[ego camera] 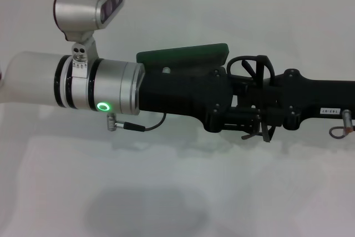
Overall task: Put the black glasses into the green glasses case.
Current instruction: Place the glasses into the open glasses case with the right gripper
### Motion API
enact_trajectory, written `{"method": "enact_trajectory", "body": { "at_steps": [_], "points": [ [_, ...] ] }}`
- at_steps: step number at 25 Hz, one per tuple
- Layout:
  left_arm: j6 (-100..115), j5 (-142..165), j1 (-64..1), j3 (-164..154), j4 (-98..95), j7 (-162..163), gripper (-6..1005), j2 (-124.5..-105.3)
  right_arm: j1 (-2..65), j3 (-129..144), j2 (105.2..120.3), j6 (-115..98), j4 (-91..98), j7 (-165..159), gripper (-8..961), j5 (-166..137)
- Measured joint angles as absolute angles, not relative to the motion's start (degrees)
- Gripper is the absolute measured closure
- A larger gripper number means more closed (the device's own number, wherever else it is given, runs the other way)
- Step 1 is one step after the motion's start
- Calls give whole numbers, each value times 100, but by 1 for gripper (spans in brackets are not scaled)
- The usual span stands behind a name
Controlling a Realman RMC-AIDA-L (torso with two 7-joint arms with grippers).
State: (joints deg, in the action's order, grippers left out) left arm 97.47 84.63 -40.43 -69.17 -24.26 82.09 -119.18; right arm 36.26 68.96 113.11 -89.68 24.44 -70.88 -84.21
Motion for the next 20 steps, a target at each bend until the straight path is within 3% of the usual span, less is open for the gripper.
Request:
{"method": "enact_trajectory", "body": {
  "at_steps": [12,20],
  "points": [
    [9996,8447,-3785,-6370,-2426,8159,467,-11843,3417,6454,11317,-8426,2476,-6743,867,-8426],
    [9764,8444,-3140,-5020,-2425,7647,468,-11865,3341,6459,11550,-7874,3244,-6477,868,-8493]
  ]
}}
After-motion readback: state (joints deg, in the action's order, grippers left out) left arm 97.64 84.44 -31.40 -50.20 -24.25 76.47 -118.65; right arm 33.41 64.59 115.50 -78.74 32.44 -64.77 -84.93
